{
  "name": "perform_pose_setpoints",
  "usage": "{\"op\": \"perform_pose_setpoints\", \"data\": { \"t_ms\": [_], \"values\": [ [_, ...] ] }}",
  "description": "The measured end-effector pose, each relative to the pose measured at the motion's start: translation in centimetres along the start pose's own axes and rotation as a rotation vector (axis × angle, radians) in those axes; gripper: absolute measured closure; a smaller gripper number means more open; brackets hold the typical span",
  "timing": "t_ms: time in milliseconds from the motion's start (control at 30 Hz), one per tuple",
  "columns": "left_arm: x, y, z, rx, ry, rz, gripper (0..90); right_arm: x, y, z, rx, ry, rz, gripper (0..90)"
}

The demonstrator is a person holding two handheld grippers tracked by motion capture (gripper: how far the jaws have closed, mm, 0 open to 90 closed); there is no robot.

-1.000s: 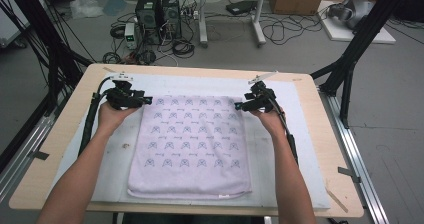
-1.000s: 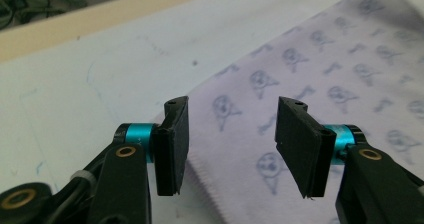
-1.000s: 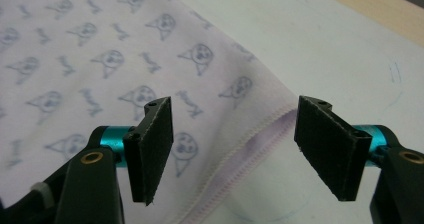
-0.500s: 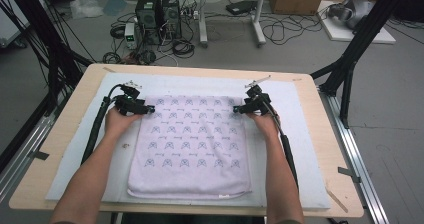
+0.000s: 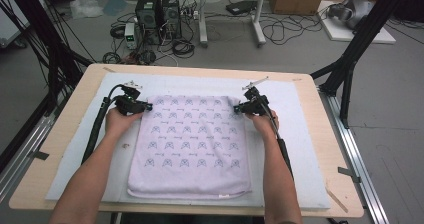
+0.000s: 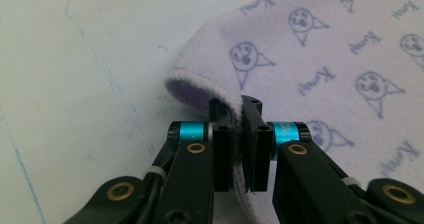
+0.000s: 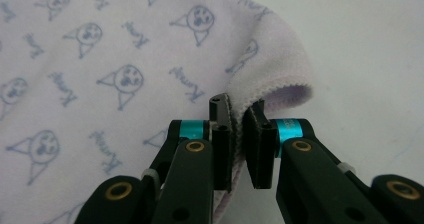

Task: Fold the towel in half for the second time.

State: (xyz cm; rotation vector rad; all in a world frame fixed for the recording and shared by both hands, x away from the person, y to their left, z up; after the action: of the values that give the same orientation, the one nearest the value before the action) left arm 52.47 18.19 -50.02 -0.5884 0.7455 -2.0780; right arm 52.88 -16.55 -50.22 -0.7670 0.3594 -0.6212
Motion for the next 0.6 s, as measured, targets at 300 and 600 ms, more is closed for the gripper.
{"op": "perform_pose_setpoints", "data": {
  "t_ms": [300,600],
  "values": [
    [0.1,-1.8,1.6,0.076,-0.005,-0.024,84.7,-0.1,-2.0,1.8,0.054,-0.009,-0.006,83.5],
    [0.1,-5.5,6.9,0.202,0.024,-0.021,84.8,0.5,-5.0,5.6,0.134,-0.042,-0.043,83.6]
  ]
}}
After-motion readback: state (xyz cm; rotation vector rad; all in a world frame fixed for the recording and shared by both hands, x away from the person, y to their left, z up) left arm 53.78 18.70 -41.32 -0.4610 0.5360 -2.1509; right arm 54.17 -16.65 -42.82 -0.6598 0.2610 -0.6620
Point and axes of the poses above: each handheld gripper's, and its own axes: y roughly forward along the jaws, z roughly out of its top, x roughly to its right, the point moved 10 cm from there along y, roughly forward along the jaws, and after that the axes turned 5 degrees about -y, right-handed, at the moved point
